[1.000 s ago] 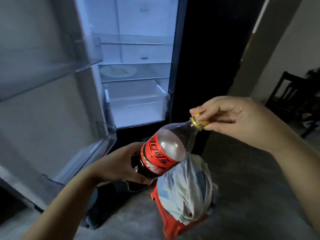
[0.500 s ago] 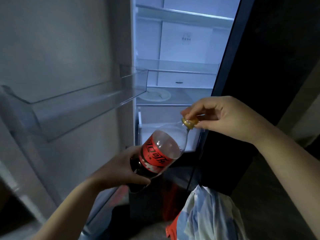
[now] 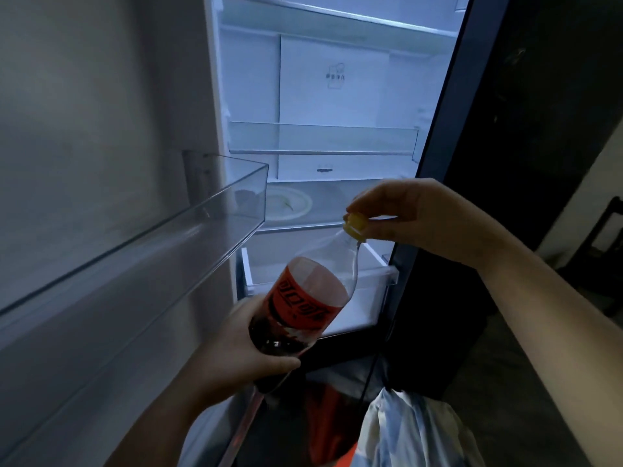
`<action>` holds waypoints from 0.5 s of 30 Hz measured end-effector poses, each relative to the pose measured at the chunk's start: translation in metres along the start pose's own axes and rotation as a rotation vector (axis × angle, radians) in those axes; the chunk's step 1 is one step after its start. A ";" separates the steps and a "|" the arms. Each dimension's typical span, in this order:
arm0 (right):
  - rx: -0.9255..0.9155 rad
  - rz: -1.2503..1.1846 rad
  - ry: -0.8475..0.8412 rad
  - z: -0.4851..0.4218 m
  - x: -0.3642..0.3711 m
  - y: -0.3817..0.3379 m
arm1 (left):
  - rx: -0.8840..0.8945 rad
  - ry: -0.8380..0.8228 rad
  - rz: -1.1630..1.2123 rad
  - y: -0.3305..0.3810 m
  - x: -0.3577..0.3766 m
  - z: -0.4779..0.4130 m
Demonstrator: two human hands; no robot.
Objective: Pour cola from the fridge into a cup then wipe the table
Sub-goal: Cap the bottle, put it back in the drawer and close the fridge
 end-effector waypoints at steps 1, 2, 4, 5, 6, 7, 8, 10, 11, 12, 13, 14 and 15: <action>-0.009 0.023 0.005 -0.005 -0.003 0.004 | -0.007 0.007 0.005 -0.002 0.001 -0.007; -0.014 0.029 0.011 -0.011 -0.008 0.010 | -0.011 0.018 0.006 -0.004 0.001 -0.013; -0.016 0.024 0.004 -0.025 -0.016 0.022 | -0.015 0.051 -0.021 -0.005 0.001 -0.026; -0.014 0.024 -0.010 -0.031 -0.020 0.028 | -0.016 0.076 -0.040 -0.005 0.001 -0.032; -0.013 0.025 -0.026 -0.038 -0.025 0.035 | -0.015 0.108 -0.060 -0.006 0.000 -0.038; -0.017 0.029 -0.039 -0.045 -0.030 0.041 | -0.012 0.142 -0.084 -0.006 -0.002 -0.045; -0.024 0.036 -0.047 -0.052 -0.036 0.047 | -0.010 0.168 -0.112 -0.004 -0.003 -0.052; -0.047 0.040 -0.052 -0.065 -0.047 0.054 | -0.018 0.189 -0.157 0.001 -0.004 -0.068; -0.062 0.030 -0.050 -0.072 -0.053 0.056 | -0.022 0.191 -0.170 0.004 -0.004 -0.077; -0.075 0.022 -0.046 -0.079 -0.059 0.059 | -0.024 0.196 -0.184 0.007 -0.003 -0.086; -0.085 0.020 -0.042 -0.086 -0.066 0.063 | -0.027 0.206 -0.203 0.009 -0.002 -0.095; -0.090 0.025 -0.041 -0.093 -0.072 0.068 | -0.030 0.218 -0.224 0.010 -0.001 -0.105; -0.088 0.036 -0.044 -0.099 -0.078 0.074 | -0.036 0.231 -0.245 0.009 0.001 -0.113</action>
Point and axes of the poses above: each hand's wrist, its own z-axis away from the middle knuckle, its own x-axis out of the palm, y = z × x, the point moved 7 cm from there along -z, towards the middle knuckle, and after that the axes turned 2 degrees about z, right-handed, at the moved point
